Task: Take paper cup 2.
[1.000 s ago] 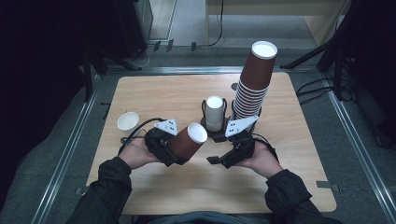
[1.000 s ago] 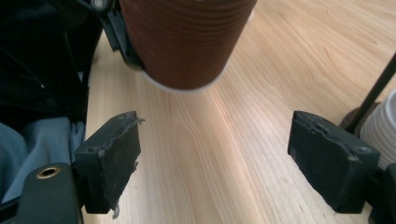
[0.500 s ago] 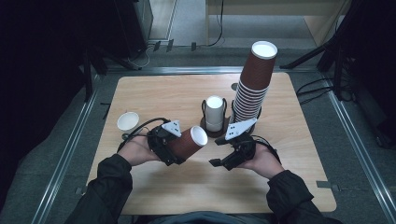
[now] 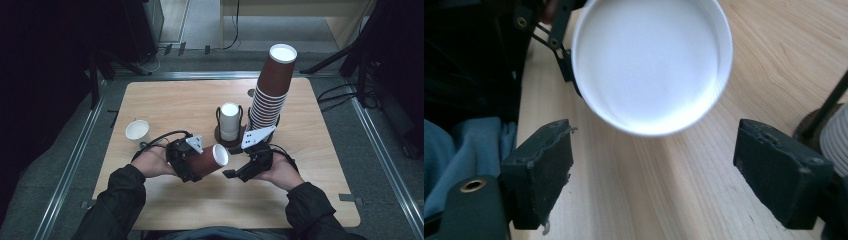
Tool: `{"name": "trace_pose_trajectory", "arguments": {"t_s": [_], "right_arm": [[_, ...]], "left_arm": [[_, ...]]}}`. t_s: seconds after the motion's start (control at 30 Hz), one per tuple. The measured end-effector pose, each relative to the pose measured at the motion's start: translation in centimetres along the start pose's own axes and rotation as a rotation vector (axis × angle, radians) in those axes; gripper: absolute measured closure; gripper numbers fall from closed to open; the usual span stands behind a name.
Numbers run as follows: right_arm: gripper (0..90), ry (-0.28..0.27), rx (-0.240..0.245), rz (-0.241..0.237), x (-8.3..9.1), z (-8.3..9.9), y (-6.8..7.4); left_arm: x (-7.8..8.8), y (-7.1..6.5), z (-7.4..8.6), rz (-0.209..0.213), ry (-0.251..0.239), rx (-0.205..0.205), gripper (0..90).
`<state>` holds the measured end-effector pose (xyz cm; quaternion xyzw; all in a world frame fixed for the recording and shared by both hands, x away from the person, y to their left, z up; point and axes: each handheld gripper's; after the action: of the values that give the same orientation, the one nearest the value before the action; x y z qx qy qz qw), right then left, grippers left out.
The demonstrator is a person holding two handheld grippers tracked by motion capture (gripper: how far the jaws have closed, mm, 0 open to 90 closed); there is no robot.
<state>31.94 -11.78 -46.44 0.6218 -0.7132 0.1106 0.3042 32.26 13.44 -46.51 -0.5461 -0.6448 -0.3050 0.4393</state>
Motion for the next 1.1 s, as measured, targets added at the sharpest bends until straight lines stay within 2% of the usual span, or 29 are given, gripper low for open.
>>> {"name": "trace_pose_trajectory", "arguments": {"t_s": [0.17, 0.33, 0.63, 0.7, 0.77, 0.9, 1.03, 1.1], "right_arm": [[13.8, -0.007, -0.004, -0.022, -0.2, -0.5, 0.3], [13.6, 0.01, 0.014, -0.033, -0.7, -1.2, 0.4], [13.8, 0.075, 0.042, -0.051, -2.0, -1.7, 0.9], [15.7, 0.082, 0.05, -0.054, -2.2, -1.7, 1.0], [21.4, 0.087, 0.066, -0.063, -2.1, -1.7, 1.1], [22.3, 0.093, 0.082, -0.056, -2.1, -1.8, 1.2], [22.4, 0.09, 0.064, -0.075, -2.0, -1.8, 1.2], [22.3, 0.085, 0.08, -0.071, -1.9, -1.9, 1.2]], "left_arm": [[-0.3, -0.2, -0.3, 0.014, 0.012, -0.016, 10.2], [-0.9, -0.7, -0.7, 0.033, 0.027, -0.033, 10.1], [-1.7, -1.5, -1.4, 0.057, 0.043, -0.067, 10.0], [-1.8, -1.5, -1.5, 0.055, 0.037, -0.066, 10.0], [-1.8, -1.5, -1.4, 0.053, 0.042, -0.064, 10.0], [-1.7, -1.5, -1.4, 0.057, 0.042, -0.061, 9.7], [-1.6, -1.5, -1.4, 0.072, 0.045, -0.045, 8.1], [-1.6, -1.6, -1.4, 0.069, 0.028, -0.049, 6.1]]}}
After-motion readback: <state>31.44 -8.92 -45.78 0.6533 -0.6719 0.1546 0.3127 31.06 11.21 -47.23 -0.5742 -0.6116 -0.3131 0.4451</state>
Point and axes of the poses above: each handheld gripper's, and its own axes: x roughly backward along the jaws, z roughly out of its underside, y roughly to its left, and after that the axes turned 1 degree about -x, right-handed
